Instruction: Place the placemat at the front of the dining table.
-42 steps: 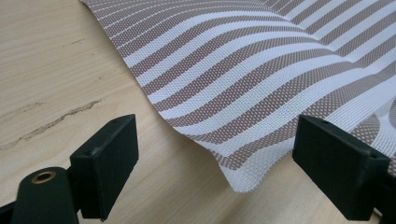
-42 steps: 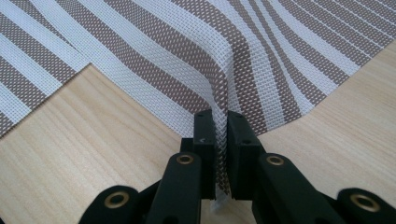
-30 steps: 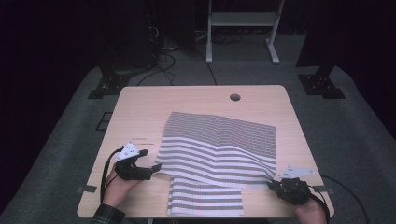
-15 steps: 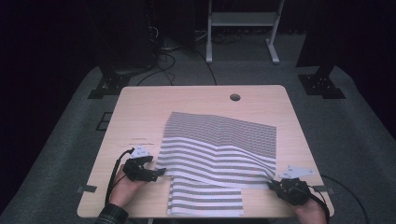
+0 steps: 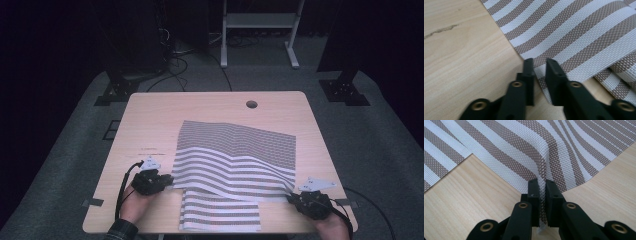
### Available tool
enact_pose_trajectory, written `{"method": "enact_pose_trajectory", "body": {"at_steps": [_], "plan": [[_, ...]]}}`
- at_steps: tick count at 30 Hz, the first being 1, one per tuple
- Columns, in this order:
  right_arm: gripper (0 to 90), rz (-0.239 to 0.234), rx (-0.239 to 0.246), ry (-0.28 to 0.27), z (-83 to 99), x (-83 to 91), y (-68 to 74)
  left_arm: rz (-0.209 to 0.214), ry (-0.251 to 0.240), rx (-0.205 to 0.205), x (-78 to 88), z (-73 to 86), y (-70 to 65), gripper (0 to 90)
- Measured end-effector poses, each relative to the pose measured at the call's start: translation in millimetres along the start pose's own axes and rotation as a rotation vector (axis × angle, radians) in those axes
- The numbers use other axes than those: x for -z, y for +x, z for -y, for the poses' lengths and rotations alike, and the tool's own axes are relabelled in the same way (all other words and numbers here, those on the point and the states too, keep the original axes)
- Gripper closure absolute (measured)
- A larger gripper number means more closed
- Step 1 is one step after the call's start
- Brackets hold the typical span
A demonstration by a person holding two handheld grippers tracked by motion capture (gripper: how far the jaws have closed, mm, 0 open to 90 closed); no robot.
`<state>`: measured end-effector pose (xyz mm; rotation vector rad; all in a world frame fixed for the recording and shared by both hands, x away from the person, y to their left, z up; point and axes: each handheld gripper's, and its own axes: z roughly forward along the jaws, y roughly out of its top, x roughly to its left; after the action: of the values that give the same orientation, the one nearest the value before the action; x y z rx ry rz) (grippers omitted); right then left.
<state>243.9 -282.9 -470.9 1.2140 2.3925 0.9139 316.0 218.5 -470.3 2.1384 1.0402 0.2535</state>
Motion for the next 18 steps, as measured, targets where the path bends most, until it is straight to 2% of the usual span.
{"method": "enact_pose_trajectory", "body": {"at_steps": [2, 3, 10, 12, 15, 18], "plan": [[83.6, 0.000, 0.000, 0.000, 0.0, 0.0, 0.1, 0.009, 0.005, 0.002, -0.1, -0.3, -0.1, 89.0], [83.6, 0.000, 0.001, 0.000, 0.0, 0.0, 0.1, 0.022, 0.009, 0.001, -0.2, -1.1, -0.1, 90.0], [83.8, 0.000, 0.001, 0.000, -0.1, -0.1, 0.0, 0.046, 0.014, -0.009, -1.4, -2.1, -2.5, 90.0], [83.8, 0.000, 0.001, 0.000, -0.1, -0.1, 0.0, 0.054, -0.008, -0.024, 0.2, -2.2, -5.3, 90.0], [83.8, 0.000, 0.001, 0.000, -0.1, 0.0, 0.0, 0.061, -0.046, -0.039, 8.0, -2.7, -8.3, 75.5], [83.8, 0.000, 0.001, -0.001, 0.0, 0.0, 0.0, 0.074, -0.054, -0.059, 14.7, 1.6, -10.8, 58.6]]}}
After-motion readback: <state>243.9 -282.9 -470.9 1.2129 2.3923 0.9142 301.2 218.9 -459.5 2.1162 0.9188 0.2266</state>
